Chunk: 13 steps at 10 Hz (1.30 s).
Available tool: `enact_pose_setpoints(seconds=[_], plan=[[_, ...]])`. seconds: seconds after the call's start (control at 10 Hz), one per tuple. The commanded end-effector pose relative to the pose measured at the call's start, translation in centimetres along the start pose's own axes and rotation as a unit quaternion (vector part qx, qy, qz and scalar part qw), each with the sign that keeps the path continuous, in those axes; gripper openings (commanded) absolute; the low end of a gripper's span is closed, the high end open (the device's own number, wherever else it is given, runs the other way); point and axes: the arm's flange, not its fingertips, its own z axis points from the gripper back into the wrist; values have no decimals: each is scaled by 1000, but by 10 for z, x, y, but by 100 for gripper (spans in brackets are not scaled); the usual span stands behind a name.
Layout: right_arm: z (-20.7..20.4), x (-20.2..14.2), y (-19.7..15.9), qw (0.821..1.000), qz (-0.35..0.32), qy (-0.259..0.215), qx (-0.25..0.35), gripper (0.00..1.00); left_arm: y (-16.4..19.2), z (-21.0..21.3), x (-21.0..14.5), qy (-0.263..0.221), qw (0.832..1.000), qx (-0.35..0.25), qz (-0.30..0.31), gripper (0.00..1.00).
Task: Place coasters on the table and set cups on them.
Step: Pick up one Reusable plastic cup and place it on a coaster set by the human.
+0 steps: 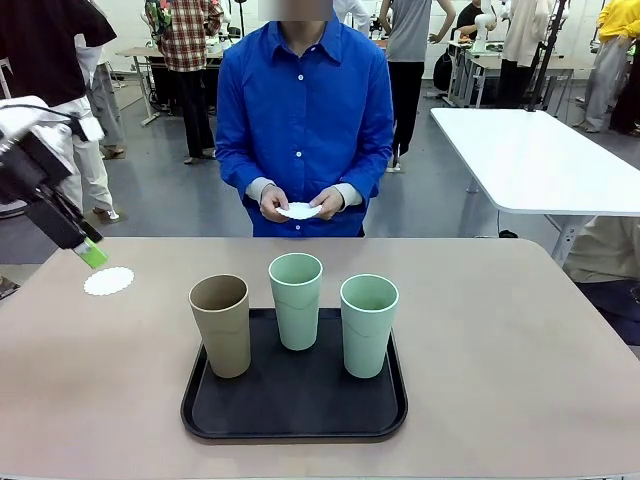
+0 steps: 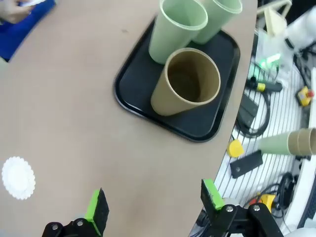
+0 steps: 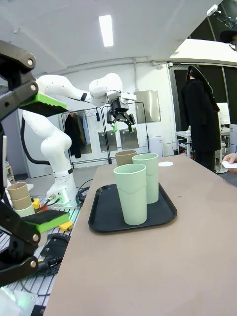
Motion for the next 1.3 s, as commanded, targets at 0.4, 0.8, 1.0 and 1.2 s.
enact_pose_setpoints(seconds=[0.4, 0.8, 1.0, 1.2], plan=[[-1, 1, 0, 1000, 1, -1, 9, 100, -11, -51, 33, 135, 985, -3, -104, 100], [-1, 1, 0, 1000, 1, -1, 9, 100, -15, -59, 28, 122, 988, -11, -90, 100], [-1, 1, 0, 1000, 1, -1, 9, 100, -13, -58, 30, 124, 988, -8, -92, 100], [-1, 1, 0, 1000, 1, -1, 9, 100, -5, -67, -4, -78, 971, -37, -222, 100]])
